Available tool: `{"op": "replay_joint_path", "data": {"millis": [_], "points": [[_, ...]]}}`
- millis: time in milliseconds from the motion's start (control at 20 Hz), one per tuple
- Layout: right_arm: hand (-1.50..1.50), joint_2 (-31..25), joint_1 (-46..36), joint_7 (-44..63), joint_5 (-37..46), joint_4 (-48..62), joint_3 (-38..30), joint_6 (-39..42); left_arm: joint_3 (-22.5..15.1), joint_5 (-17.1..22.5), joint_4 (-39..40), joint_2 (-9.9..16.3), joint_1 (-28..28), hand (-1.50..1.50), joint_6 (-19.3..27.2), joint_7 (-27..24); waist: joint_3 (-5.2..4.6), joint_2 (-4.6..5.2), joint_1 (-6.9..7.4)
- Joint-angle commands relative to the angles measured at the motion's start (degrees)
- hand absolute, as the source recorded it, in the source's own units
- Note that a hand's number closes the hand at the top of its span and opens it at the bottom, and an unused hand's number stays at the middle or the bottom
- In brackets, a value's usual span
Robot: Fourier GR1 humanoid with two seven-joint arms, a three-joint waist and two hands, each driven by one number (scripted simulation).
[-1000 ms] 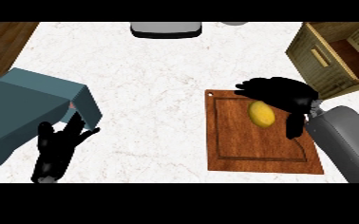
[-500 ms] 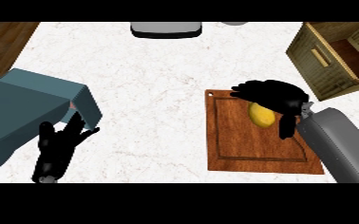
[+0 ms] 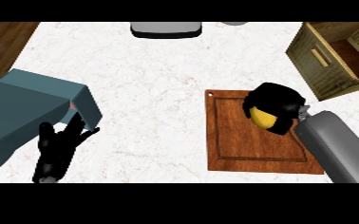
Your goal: Pick the lemon from the cutting board and place it in the basket
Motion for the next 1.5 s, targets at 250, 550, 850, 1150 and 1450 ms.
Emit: {"op": "replay_joint_path", "data": {"millis": [250, 550, 850, 1150, 1450], "points": [[1.50, 0.5, 3.2, 0.4, 2.5, -1.6, -2.4, -4.4, -2.1, -2.7, 1.5, -2.7, 3.9, 0.00, 0.8, 0.7, -0.73, 0.31, -0.65], [1.50, -3.6, 16.6, 15.1, -0.7, -15.3, -9.2, -0.6, 1.0, -0.7, 1.9, -1.6, 6.7, 0.00, 1.1, 0.0, -0.92, -0.91, -5.78], [1.50, -4.2, 25.0, 20.5, -8.9, -34.8, -18.7, 2.0, 1.2, -0.7, 0.7, -0.6, 8.0, 0.00, -0.1, 0.5, -0.84, -0.48, -4.60], [1.50, 12.0, 22.9, 24.8, -34.2, -39.6, -31.5, 5.3, 3.2, 0.4, -0.8, 0.5, 7.6, 0.00, 0.6, 2.1, -0.78, -0.76, -6.42], [1.50, 9.5, 14.1, 41.9, -49.1, -49.1, -45.6, 9.7, 2.4, -0.1, 1.1, 0.1, 8.3, 0.00, -1.0, -0.2, -1.09, -0.47, -4.17]]}}
